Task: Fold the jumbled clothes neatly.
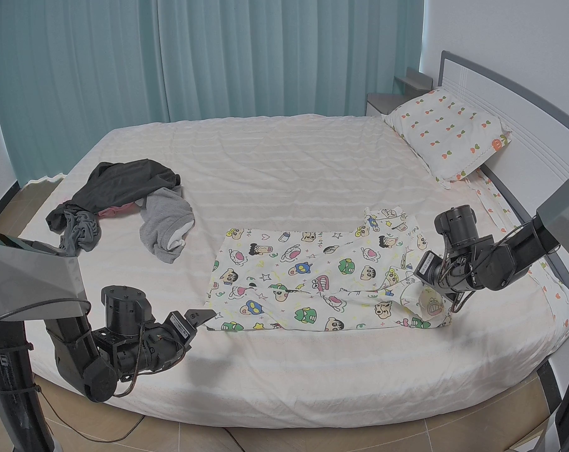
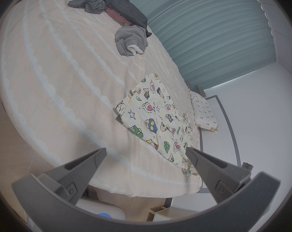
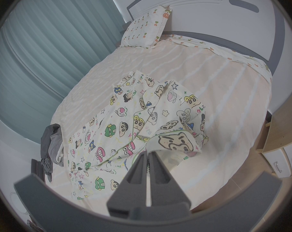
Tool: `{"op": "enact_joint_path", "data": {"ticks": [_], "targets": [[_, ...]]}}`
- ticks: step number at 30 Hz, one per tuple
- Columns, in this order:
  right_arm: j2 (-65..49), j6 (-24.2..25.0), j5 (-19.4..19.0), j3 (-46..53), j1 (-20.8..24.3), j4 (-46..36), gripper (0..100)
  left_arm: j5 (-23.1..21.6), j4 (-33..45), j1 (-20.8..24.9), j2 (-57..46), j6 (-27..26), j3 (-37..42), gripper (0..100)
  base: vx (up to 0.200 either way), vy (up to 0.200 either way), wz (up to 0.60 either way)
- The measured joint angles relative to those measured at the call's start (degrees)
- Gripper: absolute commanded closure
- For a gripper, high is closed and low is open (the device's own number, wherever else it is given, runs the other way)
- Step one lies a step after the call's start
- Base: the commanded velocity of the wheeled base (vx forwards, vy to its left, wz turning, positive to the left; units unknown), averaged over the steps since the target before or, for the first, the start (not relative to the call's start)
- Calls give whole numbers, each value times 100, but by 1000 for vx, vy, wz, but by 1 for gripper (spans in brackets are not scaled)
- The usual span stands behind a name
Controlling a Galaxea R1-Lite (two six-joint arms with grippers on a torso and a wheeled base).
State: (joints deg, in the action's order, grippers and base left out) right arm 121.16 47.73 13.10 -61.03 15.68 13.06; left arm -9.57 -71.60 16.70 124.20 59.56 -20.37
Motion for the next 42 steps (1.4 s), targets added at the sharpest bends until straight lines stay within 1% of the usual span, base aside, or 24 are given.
{"op": "enact_joint_path", "data": {"ticks": [6, 18, 20, 21, 26, 32, 36, 42], "targets": [[11, -21, 28, -283, -22, -589, 100, 0, -1, 0, 0, 0, 1, 0, 0, 0, 0], [205, 72, 16, -243, 6, -613, 100, 10, -1, 0, 0, 0, 9, 0, 0, 0, 0], [317, 197, -2, -197, 11, -603, 100, 5, 0, 0, 2, 0, 11, 0, 0, 0, 0], [351, 236, -16, -182, 11, -600, 0, 10, -1, 0, 2, -1, 12, 0, 0, 0, 0], [494, 329, -68, 9, 66, -553, 0, 16, -1, 0, 20, -4, 17, 0, 0, 0, 0], [518, 332, -62, 395, 151, -146, 0, 16, 0, 0, 35, -9, 17, 0, 0, 0, 0], [351, 329, -82, 603, 157, -39, 0, 16, 0, 0, 39, -9, 17, 0, 0, 0, 0], [23, 296, -468, 656, 105, 68, 0, 57, 0, 0, 56, -9, 15, 0, 0, 0, 0]]}}
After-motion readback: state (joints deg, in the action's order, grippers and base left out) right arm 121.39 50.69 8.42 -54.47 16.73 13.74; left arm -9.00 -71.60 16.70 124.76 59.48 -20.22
